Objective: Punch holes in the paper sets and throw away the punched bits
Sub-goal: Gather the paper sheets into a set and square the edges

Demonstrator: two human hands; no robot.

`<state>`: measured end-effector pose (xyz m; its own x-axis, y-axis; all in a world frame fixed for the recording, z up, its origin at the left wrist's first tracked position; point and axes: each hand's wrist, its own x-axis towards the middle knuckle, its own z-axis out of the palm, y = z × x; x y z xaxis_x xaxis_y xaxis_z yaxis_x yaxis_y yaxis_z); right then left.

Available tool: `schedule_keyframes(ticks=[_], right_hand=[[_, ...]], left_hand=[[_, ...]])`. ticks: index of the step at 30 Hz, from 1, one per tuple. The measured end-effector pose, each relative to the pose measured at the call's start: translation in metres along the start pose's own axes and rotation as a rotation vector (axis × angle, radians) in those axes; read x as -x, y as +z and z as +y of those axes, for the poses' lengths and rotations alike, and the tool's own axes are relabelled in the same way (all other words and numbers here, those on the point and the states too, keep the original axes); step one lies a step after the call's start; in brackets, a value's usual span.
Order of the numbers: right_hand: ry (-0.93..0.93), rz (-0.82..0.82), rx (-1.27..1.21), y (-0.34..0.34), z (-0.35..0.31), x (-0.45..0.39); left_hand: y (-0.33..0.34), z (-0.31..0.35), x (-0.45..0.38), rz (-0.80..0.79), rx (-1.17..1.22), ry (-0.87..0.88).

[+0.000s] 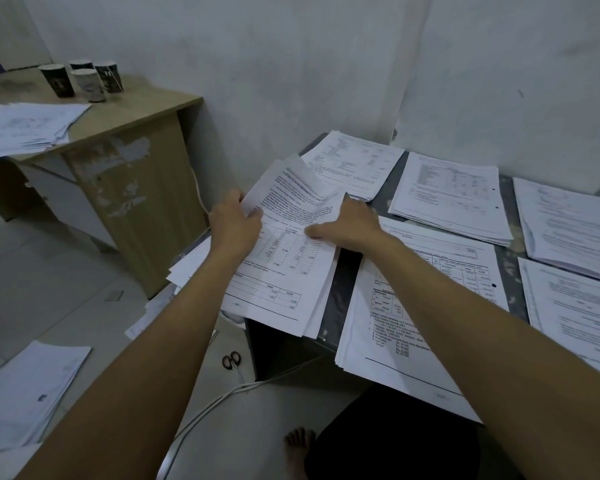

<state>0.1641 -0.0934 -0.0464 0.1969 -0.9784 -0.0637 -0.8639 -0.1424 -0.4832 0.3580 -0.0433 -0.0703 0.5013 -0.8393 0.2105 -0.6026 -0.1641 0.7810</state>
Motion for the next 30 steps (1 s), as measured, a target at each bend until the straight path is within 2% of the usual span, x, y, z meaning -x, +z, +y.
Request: schedule_keyframes(ticks=[3, 5, 9, 11, 13, 18, 23, 30], right_hand=[[-0.029, 0.072, -0.063, 0.000, 0.002, -0.002], [-0.058, 0.114, -0.188, -0.001, 0.003, 0.001], [-0.043, 0.111, -0.724, -0.005, 0.002, 0.009], [0.024, 0.072, -1.027, -0.004, 0.002, 0.011], [0.065, 0.000, -1.221, -0.004, 0.002, 0.015], [0.050, -0.021, -1.264, -0.007, -0.006, 0.026], [-0.001, 0.032, -1.287, -0.030, -0.021, 0.027], [-0.121, 0.119, -1.320, -0.076, -0.038, 0.031]], left_hand=[[-0.002, -0.001, 0.000, 0.030, 0.068, 0.008], [-0.003, -0.002, 0.000, 0.054, 0.123, 0.002], [-0.005, -0.002, -0.001, 0.082, 0.201, -0.023], [-0.006, -0.002, 0.000, 0.084, 0.220, -0.033], [-0.007, -0.002, 0.000, 0.086, 0.238, -0.036], [-0.015, -0.001, -0.002, 0.040, 0.270, -0.047], [-0.041, 0.013, -0.011, -0.089, 0.521, -0.120], [-0.076, 0.059, -0.014, -0.065, 0.735, 0.054]])
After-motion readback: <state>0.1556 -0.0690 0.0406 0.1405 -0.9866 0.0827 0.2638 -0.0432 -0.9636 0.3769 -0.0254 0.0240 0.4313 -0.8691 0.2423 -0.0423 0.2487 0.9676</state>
